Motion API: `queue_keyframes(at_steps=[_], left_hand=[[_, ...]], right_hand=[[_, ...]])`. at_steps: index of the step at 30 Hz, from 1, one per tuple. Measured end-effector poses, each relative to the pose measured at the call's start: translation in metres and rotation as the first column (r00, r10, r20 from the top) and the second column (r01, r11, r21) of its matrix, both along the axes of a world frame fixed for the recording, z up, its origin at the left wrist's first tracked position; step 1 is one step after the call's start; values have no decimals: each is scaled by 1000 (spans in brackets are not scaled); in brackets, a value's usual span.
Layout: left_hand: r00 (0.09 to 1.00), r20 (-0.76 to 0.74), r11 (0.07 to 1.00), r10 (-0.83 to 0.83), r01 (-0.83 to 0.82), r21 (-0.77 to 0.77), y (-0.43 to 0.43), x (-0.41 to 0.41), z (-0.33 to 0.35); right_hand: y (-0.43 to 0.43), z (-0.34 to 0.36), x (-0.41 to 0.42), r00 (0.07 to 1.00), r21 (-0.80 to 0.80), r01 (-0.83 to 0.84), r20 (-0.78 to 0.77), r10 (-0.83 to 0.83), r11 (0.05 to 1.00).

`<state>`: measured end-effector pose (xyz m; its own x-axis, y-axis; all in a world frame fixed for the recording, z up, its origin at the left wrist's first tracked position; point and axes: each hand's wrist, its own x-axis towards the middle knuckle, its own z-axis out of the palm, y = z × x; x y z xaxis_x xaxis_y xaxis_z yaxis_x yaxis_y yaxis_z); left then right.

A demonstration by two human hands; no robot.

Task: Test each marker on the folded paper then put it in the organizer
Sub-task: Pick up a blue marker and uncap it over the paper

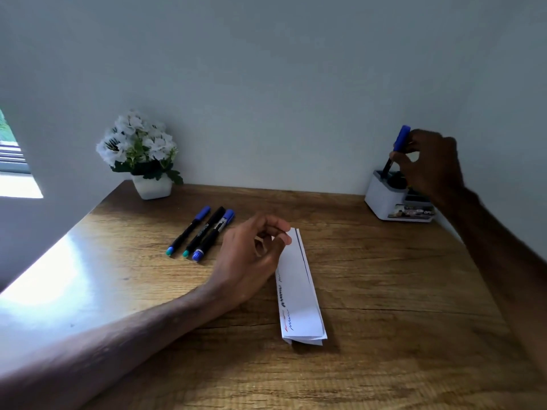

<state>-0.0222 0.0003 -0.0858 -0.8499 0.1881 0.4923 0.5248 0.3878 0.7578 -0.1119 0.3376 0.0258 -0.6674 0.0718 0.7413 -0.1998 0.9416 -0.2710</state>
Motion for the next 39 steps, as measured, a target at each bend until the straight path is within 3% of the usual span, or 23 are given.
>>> queue_keyframes(at_steps=[3,9,15,20,34,39], left_hand=[[1000,13,1000,-1,1,-4,0,0,0],[1000,18,1000,-17,17,-15,0,1,0],[999,25,999,-21,22,-31,0,0,0],[999,28,999,-30,31,-31,0,-1,-1],[999,32,999,-33,34,-32,0,-1,0],[1000,-23,990,-12,9,-142,2,2,2]], right_hand=[[3,-9,1,1000,9,-11,18,11,1000],[1,0,9,995,35,28,-95,-25,999],[7,-11,2,986,52,132,95,-137,990],[9,-20,-1,980,9,160,117,-160,987],[-22,-31,27,997,33,52,-59,-50,998],[-88,-49,66,989,9,-123,84,122,992]])
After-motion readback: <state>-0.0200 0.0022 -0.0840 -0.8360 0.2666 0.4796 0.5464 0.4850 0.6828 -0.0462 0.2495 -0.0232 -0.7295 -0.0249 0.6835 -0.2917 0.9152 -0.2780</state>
